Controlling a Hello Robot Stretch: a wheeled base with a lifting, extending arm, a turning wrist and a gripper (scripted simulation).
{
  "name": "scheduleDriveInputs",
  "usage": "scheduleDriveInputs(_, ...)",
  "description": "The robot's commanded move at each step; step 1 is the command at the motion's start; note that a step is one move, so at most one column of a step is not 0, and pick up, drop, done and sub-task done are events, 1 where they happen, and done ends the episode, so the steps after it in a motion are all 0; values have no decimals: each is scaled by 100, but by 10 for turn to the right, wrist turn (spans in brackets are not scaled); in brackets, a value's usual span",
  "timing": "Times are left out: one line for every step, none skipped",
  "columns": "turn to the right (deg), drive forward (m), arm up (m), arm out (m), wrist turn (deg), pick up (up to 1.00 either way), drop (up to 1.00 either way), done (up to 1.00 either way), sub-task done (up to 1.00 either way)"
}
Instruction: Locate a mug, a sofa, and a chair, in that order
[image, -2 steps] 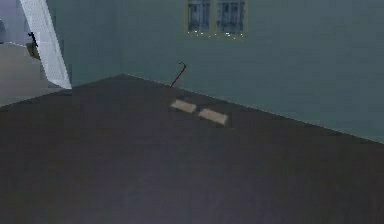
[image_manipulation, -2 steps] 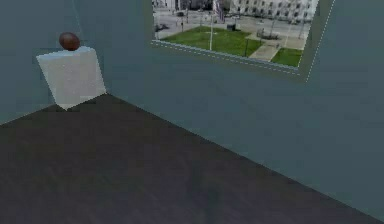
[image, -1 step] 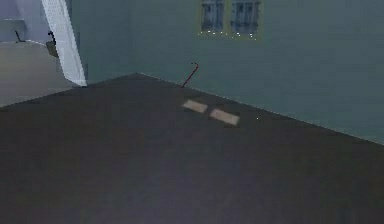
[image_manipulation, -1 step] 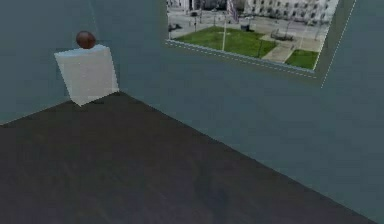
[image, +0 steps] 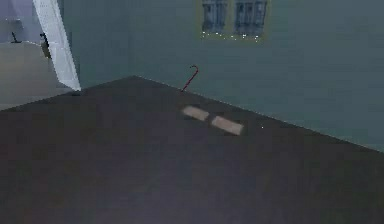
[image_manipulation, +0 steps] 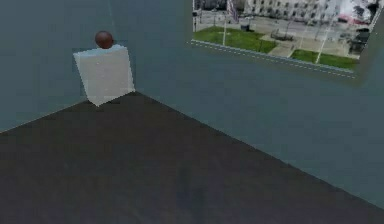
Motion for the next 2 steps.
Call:
scheduleDriveInputs(-450, 0, 0, 0, 0, 0, 0, 0, 0)
scheduleDriveInputs(-30, 0, 0, 0, 0, 0, 0, 0, 0)
